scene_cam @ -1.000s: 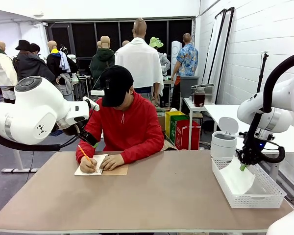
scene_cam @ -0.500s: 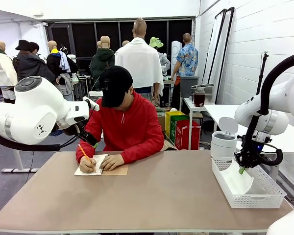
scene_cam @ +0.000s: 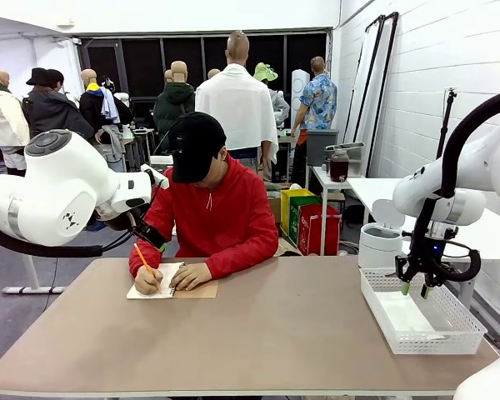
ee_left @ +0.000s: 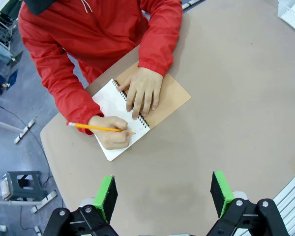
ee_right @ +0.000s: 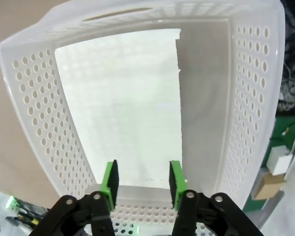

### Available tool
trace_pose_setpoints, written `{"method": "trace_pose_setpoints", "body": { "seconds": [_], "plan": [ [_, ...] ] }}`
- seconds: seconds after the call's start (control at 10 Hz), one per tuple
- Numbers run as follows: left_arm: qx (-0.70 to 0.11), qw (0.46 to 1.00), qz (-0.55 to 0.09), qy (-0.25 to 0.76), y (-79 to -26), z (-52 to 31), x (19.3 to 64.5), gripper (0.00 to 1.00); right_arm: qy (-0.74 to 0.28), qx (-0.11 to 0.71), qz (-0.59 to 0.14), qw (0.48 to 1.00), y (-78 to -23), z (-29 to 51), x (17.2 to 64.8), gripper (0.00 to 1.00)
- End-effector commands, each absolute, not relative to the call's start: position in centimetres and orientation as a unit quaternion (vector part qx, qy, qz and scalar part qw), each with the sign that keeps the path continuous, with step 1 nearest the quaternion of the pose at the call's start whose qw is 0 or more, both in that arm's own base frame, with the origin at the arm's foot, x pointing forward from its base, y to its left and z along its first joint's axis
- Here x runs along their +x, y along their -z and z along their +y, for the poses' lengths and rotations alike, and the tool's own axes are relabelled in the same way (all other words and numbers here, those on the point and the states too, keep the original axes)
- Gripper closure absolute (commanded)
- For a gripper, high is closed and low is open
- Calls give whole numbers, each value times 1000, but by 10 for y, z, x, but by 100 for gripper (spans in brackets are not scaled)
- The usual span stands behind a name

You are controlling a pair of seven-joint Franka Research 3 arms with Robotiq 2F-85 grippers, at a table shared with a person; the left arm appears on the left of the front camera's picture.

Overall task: Sort the paper based on its condition.
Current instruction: If a person hands you a paper, place it in the Organizing basket , and if it's crumpled, put it in the Trash can.

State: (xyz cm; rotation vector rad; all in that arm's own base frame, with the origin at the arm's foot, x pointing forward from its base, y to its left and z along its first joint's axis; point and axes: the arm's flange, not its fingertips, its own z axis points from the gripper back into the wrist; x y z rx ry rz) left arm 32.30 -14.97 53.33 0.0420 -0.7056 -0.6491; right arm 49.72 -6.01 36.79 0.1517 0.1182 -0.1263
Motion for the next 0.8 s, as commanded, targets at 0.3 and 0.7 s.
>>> {"method": "trace_pose_setpoints", "body": {
  "seconds": [0.3,0.7],
  "plan": [
    [21,887,-340,313,-534,-150,323,0,84,43,48,994,-385,-49,492,0],
    [21,887,-340,313,-534,-150,323,0,71,65,57,994,-381,-52,494,0]
  ]
}}
